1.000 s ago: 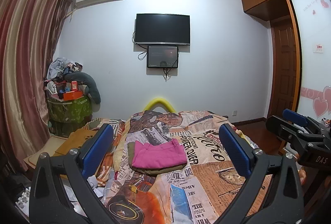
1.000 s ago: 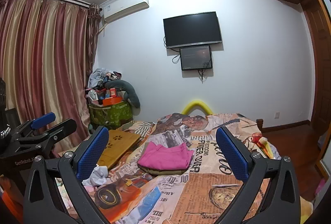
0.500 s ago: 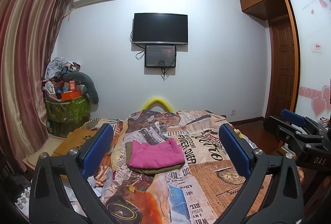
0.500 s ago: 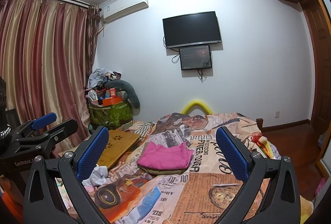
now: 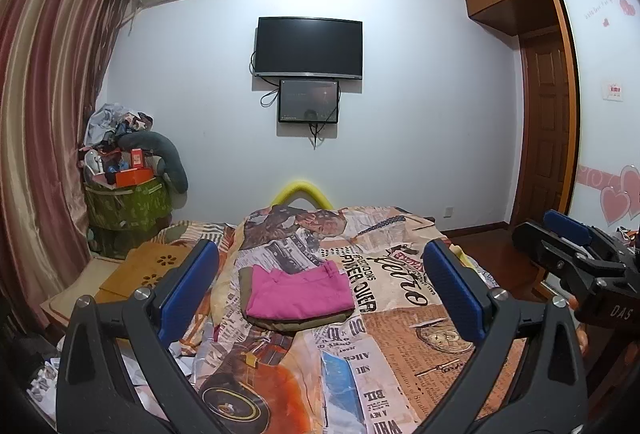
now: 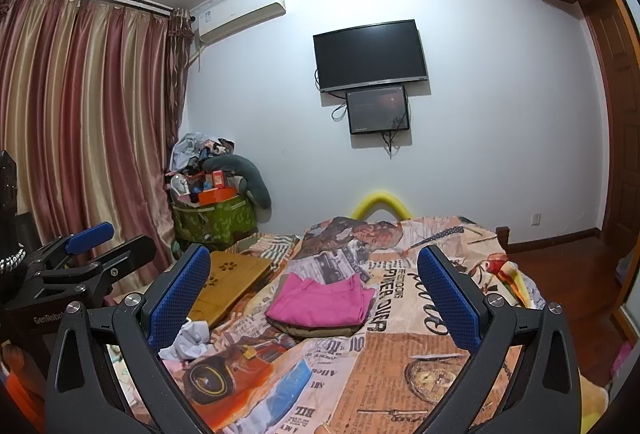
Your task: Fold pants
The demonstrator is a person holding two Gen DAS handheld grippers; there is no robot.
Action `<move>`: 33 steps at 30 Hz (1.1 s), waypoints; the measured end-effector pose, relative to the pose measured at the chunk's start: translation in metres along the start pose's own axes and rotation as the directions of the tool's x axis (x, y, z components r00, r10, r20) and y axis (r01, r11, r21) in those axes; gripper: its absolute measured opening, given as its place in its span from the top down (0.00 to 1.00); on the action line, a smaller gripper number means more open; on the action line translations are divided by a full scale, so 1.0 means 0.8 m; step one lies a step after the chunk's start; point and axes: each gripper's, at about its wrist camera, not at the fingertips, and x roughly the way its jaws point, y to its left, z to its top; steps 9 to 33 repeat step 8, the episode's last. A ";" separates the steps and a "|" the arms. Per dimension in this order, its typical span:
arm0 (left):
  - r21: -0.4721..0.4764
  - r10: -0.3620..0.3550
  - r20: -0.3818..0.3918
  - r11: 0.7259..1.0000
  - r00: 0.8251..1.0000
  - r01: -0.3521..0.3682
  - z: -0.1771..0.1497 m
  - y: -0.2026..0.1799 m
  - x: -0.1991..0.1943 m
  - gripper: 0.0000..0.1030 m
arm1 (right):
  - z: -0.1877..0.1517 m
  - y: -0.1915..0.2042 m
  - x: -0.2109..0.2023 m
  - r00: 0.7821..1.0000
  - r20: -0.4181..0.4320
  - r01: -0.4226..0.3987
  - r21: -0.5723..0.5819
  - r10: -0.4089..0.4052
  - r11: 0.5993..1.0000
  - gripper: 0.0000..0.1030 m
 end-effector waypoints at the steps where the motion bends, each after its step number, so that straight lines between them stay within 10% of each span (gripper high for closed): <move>1: 0.000 -0.001 0.000 1.000 1.000 0.001 0.000 0.000 0.000 0.00 | 0.000 0.000 0.001 1.000 -0.003 0.000 0.001 0.000 1.000 0.00; 33: -0.004 -0.011 -0.013 1.000 1.000 0.011 -0.004 0.002 0.006 0.00 | -0.003 0.001 0.005 1.000 -0.016 0.000 0.003 0.000 1.000 0.00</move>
